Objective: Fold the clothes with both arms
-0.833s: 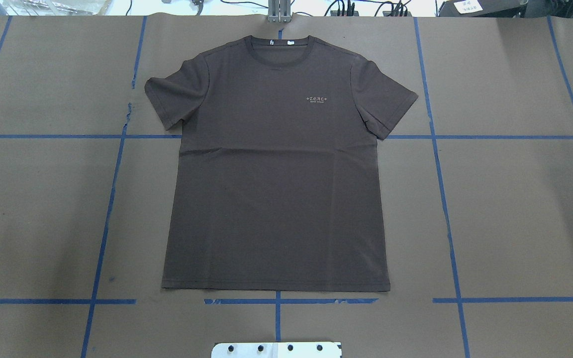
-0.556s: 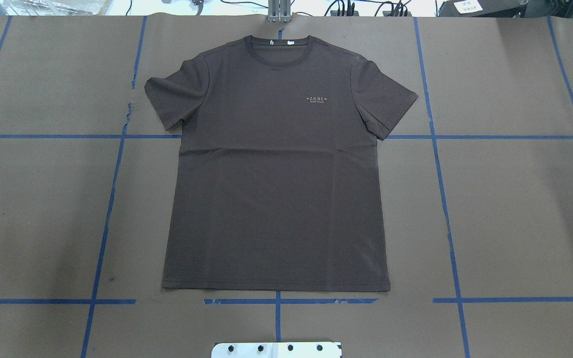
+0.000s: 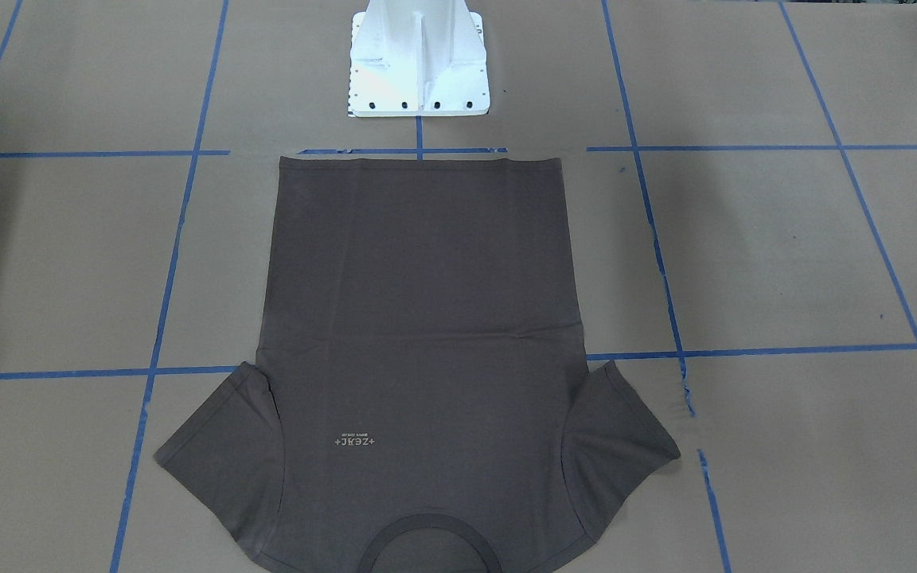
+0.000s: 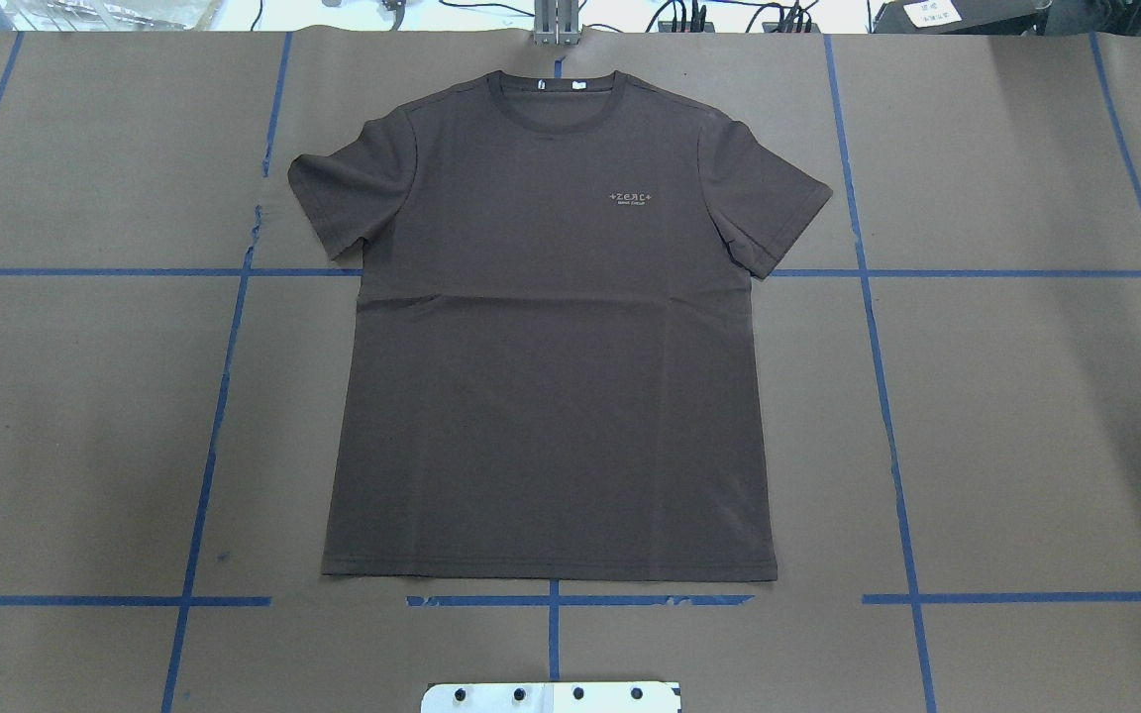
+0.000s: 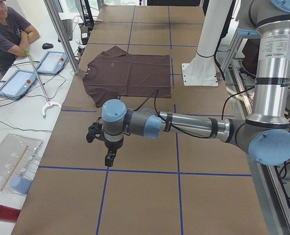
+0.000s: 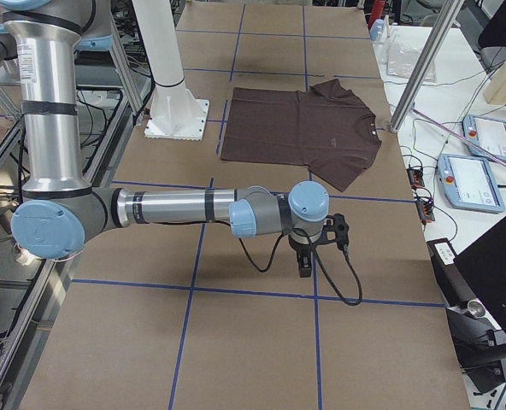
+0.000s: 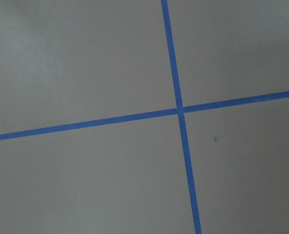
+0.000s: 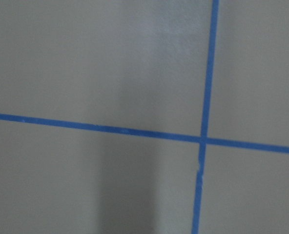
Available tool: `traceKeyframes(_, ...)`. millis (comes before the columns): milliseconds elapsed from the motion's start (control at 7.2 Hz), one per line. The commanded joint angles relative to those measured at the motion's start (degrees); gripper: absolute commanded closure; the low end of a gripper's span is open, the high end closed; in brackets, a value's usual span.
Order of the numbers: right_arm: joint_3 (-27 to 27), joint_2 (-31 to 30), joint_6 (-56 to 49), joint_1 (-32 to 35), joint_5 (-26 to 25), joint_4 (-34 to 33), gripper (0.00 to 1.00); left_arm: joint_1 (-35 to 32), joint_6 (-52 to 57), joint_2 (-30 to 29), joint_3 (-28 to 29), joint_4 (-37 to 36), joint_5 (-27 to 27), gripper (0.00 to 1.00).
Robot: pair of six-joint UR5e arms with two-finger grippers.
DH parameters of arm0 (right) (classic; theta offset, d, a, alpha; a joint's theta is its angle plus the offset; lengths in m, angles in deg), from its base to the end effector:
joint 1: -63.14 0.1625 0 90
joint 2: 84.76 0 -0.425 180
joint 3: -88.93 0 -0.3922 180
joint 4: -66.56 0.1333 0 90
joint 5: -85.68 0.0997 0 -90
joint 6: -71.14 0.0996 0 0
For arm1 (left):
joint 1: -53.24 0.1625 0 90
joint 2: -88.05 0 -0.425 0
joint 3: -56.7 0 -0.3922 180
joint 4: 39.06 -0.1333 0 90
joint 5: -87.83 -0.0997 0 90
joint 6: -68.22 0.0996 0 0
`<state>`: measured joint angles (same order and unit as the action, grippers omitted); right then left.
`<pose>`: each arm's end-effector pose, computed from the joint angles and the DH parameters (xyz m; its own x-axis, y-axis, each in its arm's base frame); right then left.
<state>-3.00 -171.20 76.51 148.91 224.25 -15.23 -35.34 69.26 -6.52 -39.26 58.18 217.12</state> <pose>0.0194 -0.5321 0.5896 0.6507 -0.1342 0.7474 0.0108 0.9858 0.1676 -0.0569 -0.5395 0.5575 0.7684 0.2296 -0.5974 -0.0376 0.9480 0.3161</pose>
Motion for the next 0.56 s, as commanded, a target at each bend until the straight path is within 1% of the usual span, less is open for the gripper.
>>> traceKeyframes(0, 2.8, 7.8, 8.3, -3.1, 0.6, 1.7, 0.00, 1.4, -1.7, -3.3, -0.3, 8.7, 0.2, 0.00)
traceKeyframes(139, 2.9, 11.6, 13.6, -7.6, 0.7, 3.4, 0.00, 1.7, -4.8, -3.8, 0.1, 11.5, 0.0, 0.00)
traceKeyframes(278, 4.1, 14.5, 15.7, -11.4, -0.1, 3.9, 0.00, 2.0, -5.3, -4.1, 0.8, 13.1, 0.0, 0.00)
traceKeyframes(417, 6.6, 18.2, 17.3, -12.2, -0.1, 4.0, 0.00, 5.0, -5.3, -4.9, 2.2, 13.5, -0.3, 0.00)
